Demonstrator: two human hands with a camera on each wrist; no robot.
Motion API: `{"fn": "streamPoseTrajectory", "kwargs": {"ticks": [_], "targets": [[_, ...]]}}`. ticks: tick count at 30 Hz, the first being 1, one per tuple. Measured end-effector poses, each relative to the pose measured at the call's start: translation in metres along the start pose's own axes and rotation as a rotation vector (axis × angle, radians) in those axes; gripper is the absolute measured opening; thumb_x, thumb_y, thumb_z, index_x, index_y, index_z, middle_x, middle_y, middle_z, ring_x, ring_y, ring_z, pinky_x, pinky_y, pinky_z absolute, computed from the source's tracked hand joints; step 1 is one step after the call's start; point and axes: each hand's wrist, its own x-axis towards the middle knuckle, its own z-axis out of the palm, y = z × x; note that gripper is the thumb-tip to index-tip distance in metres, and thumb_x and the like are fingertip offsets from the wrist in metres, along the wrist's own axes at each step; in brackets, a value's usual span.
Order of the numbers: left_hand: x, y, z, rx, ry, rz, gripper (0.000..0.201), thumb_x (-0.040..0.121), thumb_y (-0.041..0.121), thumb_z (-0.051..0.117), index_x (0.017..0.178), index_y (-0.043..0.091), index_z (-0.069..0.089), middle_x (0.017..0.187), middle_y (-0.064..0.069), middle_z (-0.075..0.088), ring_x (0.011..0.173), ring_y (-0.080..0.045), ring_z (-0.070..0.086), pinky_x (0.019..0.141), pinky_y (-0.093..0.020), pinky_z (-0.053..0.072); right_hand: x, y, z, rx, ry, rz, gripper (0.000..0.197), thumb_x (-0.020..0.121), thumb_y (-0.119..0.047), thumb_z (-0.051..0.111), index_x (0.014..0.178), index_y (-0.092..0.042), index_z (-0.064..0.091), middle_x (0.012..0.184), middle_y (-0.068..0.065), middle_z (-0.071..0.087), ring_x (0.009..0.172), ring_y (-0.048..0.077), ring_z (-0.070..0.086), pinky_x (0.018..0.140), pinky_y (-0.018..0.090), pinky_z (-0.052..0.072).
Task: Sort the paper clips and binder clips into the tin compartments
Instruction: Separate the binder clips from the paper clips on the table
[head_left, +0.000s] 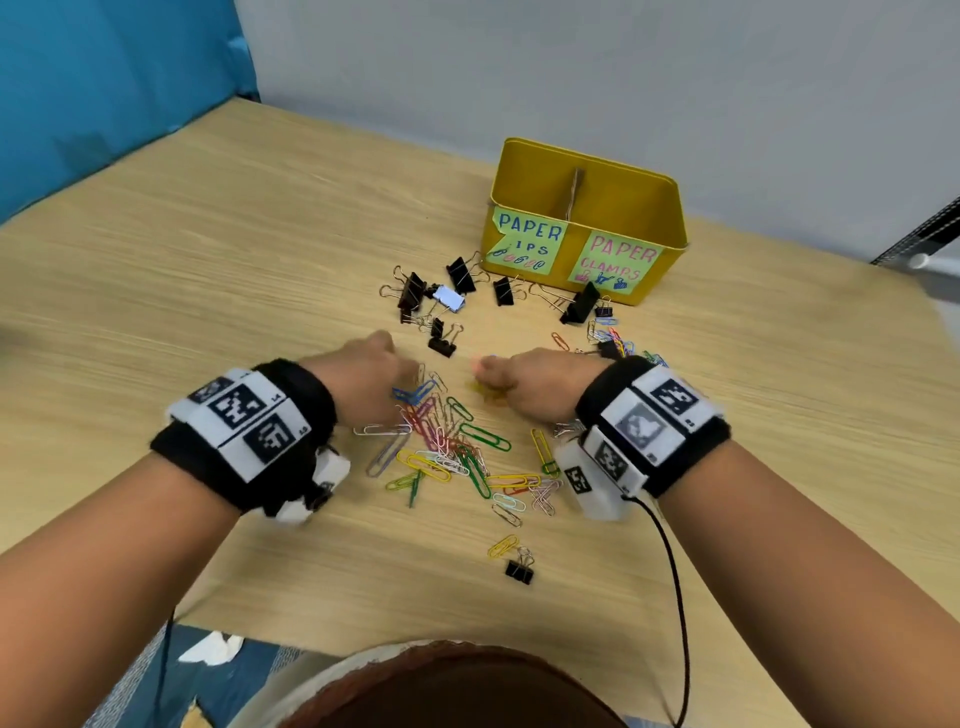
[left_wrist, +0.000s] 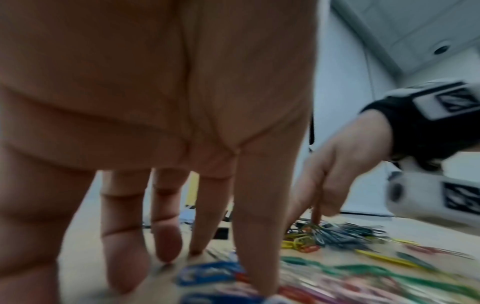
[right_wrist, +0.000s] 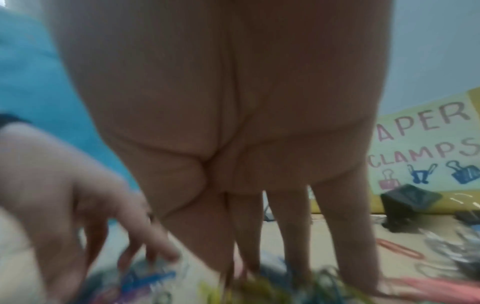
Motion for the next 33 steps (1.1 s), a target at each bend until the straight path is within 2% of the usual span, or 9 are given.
{"fn": "streamPoseTrajectory", "kwargs": {"ticks": [4,8,12,15,17,19,22,26,33], "targets": [[-0.005,0.024,0.010,-0.018,-0.124,0.200,0.063,0.088,0.029,0.056,0.145,0.022,0.030,0.133,-0.011,0.034,0.126,-0.027,0.039,0.110,-0.039,0.035,-0.014,0.009,-0.013,0.182,0.064,0.022,0.040,0.094,-0.010,0.039,0.128,-0.020,0.057,0.140,-0.002,0.052,0.131,0.018,0.045,0.113,0.034,0.032],[0.012,0.041,-0.002,-0.136,-0.032,0.197,0.060,0.092,0.024,0.052,0.146,0.019,0.028,0.136,-0.012,0.034,0.125,-0.028,0.045,0.110,-0.037,0.036,0.002,0.033,-0.021,0.226,0.275,0.171,0.044,0.097,-0.016,0.036,0.140,-0.014,0.040,0.148,0.007,0.042,0.136,0.024,0.039,0.113,0.034,0.030],[0.026,0.050,-0.015,-0.093,0.033,0.190,0.058,0.095,0.022,0.045,0.148,0.018,0.022,0.140,-0.011,0.032,0.134,-0.027,0.034,0.114,-0.038,0.030,0.008,0.036,-0.008,0.109,0.102,0.228,0.042,0.096,-0.021,0.036,0.133,-0.002,0.040,0.146,0.020,0.036,0.128,0.032,0.044,0.104,0.038,0.036],[0.033,0.051,-0.023,-0.083,0.063,0.184,0.055,0.095,0.017,0.043,0.147,0.017,0.025,0.142,-0.011,0.032,0.135,-0.027,0.033,0.113,-0.036,0.030,-0.006,0.032,0.005,0.087,0.002,0.129,0.041,0.096,-0.023,0.039,0.132,-0.005,0.048,0.150,0.019,0.034,0.130,0.033,0.043,0.108,0.039,0.035],[0.040,0.054,-0.026,-0.048,0.080,0.188,0.053,0.094,0.012,0.041,0.146,0.015,0.028,0.144,-0.011,0.031,0.135,-0.028,0.032,0.113,-0.038,0.030,-0.018,0.037,0.005,0.239,0.087,0.099,0.035,0.094,-0.019,0.044,0.125,-0.011,0.058,0.138,0.012,0.053,0.118,0.026,0.053,0.101,0.031,0.041],[0.050,0.065,-0.029,0.003,0.099,0.214,0.054,0.093,0.006,0.039,0.145,0.014,0.029,0.149,-0.010,0.028,0.138,-0.028,0.029,0.115,-0.041,0.029,-0.021,0.049,-0.001,0.377,0.310,0.187,0.031,0.092,-0.011,0.046,0.115,-0.015,0.066,0.124,0.007,0.064,0.100,0.018,0.057,0.084,0.021,0.045],[0.070,0.086,-0.034,0.050,0.107,0.248,0.057,0.091,0.002,0.039,0.146,0.009,0.026,0.153,-0.012,0.025,0.140,-0.029,0.027,0.116,-0.042,0.028,-0.005,0.073,-0.010,0.422,0.568,0.389,0.040,0.090,-0.004,0.042,0.124,-0.016,0.057,0.127,0.012,0.060,0.112,0.026,0.056,0.095,0.030,0.044],[0.100,0.102,-0.033,0.124,0.067,0.172,0.053,0.089,0.010,0.042,0.140,0.002,0.031,0.146,-0.018,0.033,0.133,-0.036,0.035,0.109,-0.047,0.036,0.022,0.087,-0.005,0.378,0.468,0.455,0.063,0.087,-0.003,0.039,0.145,-0.027,0.028,0.139,0.020,0.049,0.126,0.035,0.048,0.107,0.039,0.041],[0.122,0.105,-0.030,0.098,0.086,0.045,0.050,0.085,0.026,0.034,0.134,0.015,0.034,0.130,-0.013,0.038,0.120,-0.035,0.041,0.094,-0.045,0.041,0.034,0.100,-0.003,0.287,0.605,0.418,0.045,0.084,0.002,0.049,0.124,-0.017,0.053,0.120,0.016,0.063,0.112,0.031,0.058,0.091,0.032,0.048]]}}
